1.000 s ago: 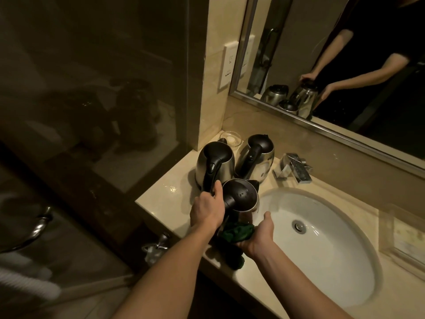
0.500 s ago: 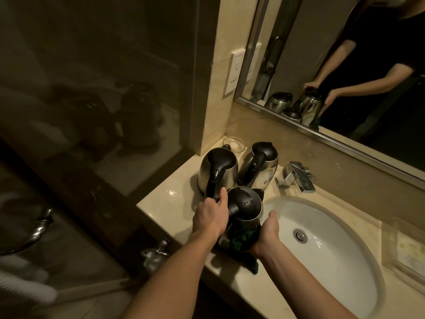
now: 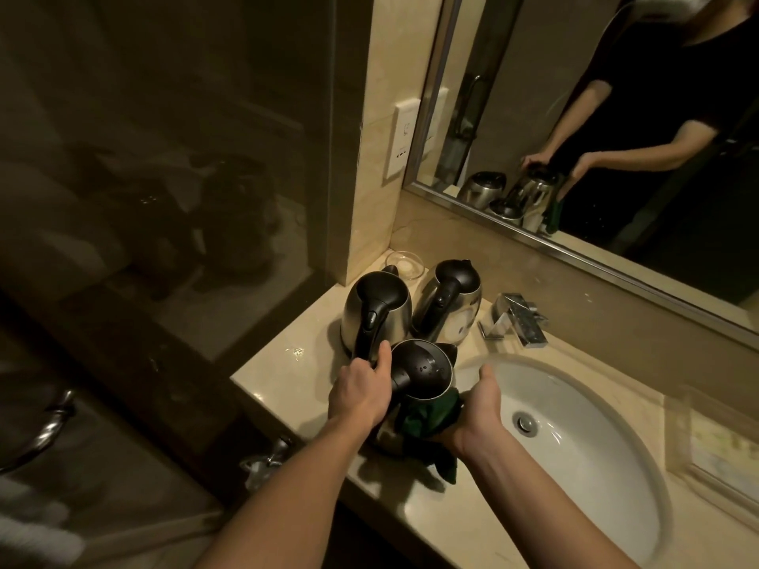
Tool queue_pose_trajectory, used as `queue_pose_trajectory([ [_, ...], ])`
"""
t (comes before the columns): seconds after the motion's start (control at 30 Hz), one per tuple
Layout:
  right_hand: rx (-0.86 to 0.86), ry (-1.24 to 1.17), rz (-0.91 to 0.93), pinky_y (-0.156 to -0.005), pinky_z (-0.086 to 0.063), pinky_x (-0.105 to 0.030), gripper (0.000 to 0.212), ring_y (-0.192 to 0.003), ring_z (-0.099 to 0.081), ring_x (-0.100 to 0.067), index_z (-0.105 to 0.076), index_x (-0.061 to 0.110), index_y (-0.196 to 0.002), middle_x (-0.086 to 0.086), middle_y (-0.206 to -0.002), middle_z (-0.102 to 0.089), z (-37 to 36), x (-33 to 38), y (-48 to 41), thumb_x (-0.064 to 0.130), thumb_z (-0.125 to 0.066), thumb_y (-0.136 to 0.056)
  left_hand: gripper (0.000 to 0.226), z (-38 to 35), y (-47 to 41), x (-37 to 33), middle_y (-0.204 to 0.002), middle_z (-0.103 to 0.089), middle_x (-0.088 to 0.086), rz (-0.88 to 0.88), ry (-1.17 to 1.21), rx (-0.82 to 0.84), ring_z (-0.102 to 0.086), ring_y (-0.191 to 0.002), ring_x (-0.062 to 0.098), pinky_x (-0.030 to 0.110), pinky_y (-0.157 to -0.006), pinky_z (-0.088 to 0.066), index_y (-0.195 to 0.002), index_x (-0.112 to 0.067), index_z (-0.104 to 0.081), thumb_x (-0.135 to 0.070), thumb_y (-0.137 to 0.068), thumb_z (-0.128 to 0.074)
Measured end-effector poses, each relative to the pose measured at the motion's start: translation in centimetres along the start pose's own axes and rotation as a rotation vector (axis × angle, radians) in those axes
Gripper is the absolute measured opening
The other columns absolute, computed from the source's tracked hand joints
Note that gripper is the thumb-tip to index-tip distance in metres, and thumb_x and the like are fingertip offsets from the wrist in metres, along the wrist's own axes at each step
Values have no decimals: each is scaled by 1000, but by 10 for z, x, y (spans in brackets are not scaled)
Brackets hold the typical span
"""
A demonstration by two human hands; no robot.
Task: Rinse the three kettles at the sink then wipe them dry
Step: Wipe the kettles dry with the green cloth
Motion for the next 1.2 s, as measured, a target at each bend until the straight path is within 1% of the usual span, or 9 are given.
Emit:
queue_pose_trajectory([
  [0.1, 3, 83, -9, -115, -28, -58, 98, -133, -43, -42, -43, 9, -148, -21, -141, -53, -4, 1, -11, 83, -30, -84, 67, 1, -2, 0, -80, -65, 6, -6, 11, 5, -65, -73, 19, 34, -65, -51, -76, -14, -63, -65, -100, -27],
  [0.23, -40, 139, -43, -113, -31, -58, 109, -130, -46, -43, -40, 11, -150, -21, -138, -54, 14, -6, -38, 90, -29, -75, 66, -1, -5, 3, -81, -67, 7, -5, 40, 26, -66, -77, 19, 38, -73, -56, -77, -14, -63, -65, -100, -28],
  [0.37, -87, 84, -79, -108, -33, -58, 103, -131, -46, -44, -33, 6, -152, -24, -139, -53, 31, -14, -42, 84, -28, -85, 63, -2, -5, 2, -81, -65, 5, -1, 55, 41, -66, -78, 18, 32, -68, -51, -78, -15, -62, -63, -101, -29],
  [0.53, -28, 37, -99, -113, -26, -58, 93, -139, -38, -44, -23, 4, -155, -25, -148, -44, 27, -5, -28, 74, -27, -94, 61, 0, -8, -3, -80, -63, 6, -16, 62, 69, -62, -75, 17, 29, -59, -42, -75, -14, -61, -60, -102, -30],
  [0.7, 12, 113, -38, -110, -31, -57, 91, -135, -42, -45, -31, 5, -152, -26, -143, -49, 16, 19, -19, 75, -28, -94, 62, 3, -9, -8, -78, -62, 6, -49, 15, 73, -58, -71, 16, 29, -57, -37, -73, -12, -61, -57, -103, -30],
  [0.87, -14, 312, 21, -116, -25, -52, 93, -142, -35, -39, -31, 6, -154, -22, -150, -45, 14, 35, -32, 76, -23, -94, 62, 3, -11, -8, -77, -62, 9, -63, 19, 100, -58, -71, 18, 28, -61, -40, -75, -10, -60, -56, -104, -31],
  [0.97, -50, 379, 0, -118, -20, -52, 99, -146, -31, -37, -30, 8, -155, -19, -154, -41, 20, 29, -41, 81, -21, -90, 63, 1, -13, -5, -84, -67, 16, -60, 34, 118, -65, -81, 26, 32, -66, -44, -78, -8, -63, -57, -103, -32],
  [1.03, -65, 379, -22, -119, -17, -52, 103, -147, -29, -35, -30, 7, -155, -17, -156, -39, 29, 23, -55, 84, -21, -86, 64, 0, -15, -4, -81, -66, 14, -57, 30, 123, -65, -80, 25, 32, -66, -44, -76, -9, -62, -57, -103, -32],
  [1.2, -93, 374, -77, -121, -7, -52, 90, -152, -16, -33, -23, 8, -157, -15, -162, -26, 37, 16, -51, 73, -20, -96, 62, 1, -16, -8, -74, -60, 9, -60, 21, 132, -60, -72, 20, 29, -60, -40, -69, -10, -56, -55, -104, -32],
])
Point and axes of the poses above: each hand's wrist, its own y-axis away from the middle knuckle, its own z-axis out of the back of the hand, x = y × z, the point moved 9 cm from there along -y, towards the middle knuckle
